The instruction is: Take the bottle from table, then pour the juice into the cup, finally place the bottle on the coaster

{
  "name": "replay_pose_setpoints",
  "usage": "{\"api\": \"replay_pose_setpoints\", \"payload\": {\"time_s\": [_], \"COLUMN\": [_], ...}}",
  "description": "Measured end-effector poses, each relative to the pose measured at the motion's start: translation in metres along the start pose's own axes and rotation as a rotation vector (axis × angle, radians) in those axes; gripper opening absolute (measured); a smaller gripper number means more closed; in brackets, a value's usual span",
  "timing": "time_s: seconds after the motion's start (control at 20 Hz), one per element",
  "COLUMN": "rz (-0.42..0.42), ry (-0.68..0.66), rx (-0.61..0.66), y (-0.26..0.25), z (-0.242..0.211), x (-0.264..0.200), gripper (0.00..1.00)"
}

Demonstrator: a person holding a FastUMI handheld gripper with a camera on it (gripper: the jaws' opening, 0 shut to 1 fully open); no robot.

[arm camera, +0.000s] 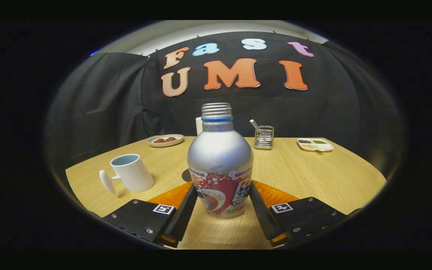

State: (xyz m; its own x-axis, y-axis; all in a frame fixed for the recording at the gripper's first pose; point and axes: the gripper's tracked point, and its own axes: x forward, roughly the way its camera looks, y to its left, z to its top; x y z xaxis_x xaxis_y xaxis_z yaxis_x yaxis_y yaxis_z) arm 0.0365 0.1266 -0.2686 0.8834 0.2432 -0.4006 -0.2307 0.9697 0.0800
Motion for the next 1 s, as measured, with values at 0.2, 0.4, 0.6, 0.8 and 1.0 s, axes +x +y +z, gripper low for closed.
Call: {"api": "replay_pose_setpoints", "payload": {"time_s": [0.2,0.4,0.6,0.8,1.0], "rz": [0.003,0.033,0.028,-0.048,-0.076], "ry": [-0.004,0.01,0.025,0.022,0.056], "rx": [-0.092,-0.143,-0.223,-0.411,-0.535], "y": [0.006,0.016,0.019,0.014,0.018], "z": [0.015,0.028,0.037,0.045,0.04], "x": [-0.005,-0.006,-0.006,-0.004,0.0], "gripper": [0.79,0.79,0.79,0.79,0.78]}}
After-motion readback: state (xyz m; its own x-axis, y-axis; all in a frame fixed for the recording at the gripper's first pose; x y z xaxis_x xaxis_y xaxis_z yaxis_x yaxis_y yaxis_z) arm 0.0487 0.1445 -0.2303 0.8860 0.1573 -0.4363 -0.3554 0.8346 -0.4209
